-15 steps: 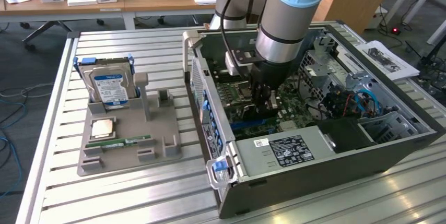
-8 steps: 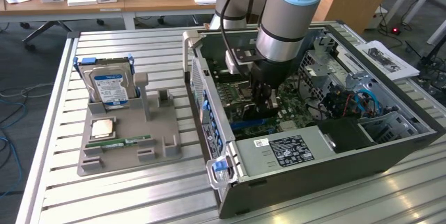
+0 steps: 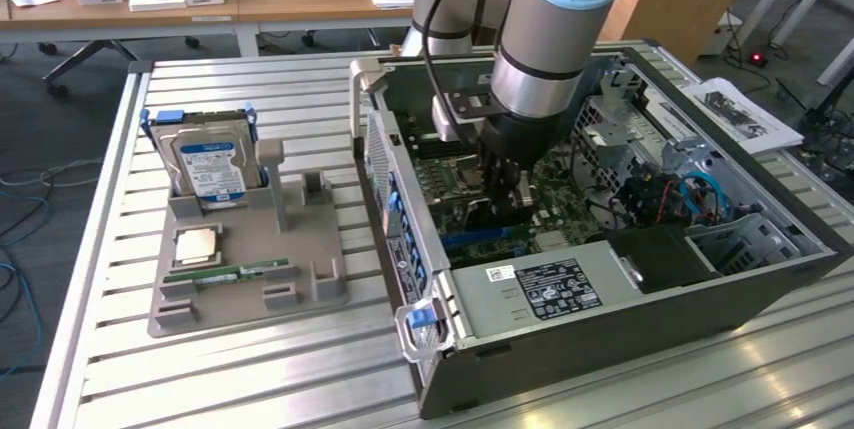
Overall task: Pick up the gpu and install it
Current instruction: 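Insert the gpu into the slot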
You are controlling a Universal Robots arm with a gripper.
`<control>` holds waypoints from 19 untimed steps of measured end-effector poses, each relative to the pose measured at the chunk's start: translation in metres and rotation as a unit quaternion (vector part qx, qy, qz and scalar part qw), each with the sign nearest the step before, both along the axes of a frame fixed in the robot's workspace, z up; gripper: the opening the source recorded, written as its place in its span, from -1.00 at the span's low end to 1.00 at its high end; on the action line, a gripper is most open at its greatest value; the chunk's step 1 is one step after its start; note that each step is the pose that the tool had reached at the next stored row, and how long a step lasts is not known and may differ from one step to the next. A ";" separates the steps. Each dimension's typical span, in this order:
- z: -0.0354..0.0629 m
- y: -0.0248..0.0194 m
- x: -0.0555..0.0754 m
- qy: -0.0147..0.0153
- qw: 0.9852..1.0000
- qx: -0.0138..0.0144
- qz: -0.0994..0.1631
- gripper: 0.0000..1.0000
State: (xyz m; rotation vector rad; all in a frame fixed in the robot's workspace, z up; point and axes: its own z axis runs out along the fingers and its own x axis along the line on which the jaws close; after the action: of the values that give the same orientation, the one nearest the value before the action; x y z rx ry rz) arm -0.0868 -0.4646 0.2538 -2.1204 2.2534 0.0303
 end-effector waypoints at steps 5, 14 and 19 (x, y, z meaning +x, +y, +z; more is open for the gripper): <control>-0.0001 0.0000 0.002 0.000 1.000 0.000 0.000 -0.47; -0.0001 0.0000 0.002 0.000 1.000 -0.005 -0.003 -0.47; -0.0001 0.0000 0.002 0.000 1.000 -0.011 -0.007 -0.47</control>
State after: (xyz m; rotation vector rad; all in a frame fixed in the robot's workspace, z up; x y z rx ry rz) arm -0.0851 -0.4647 0.2537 -2.1144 2.2800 0.0050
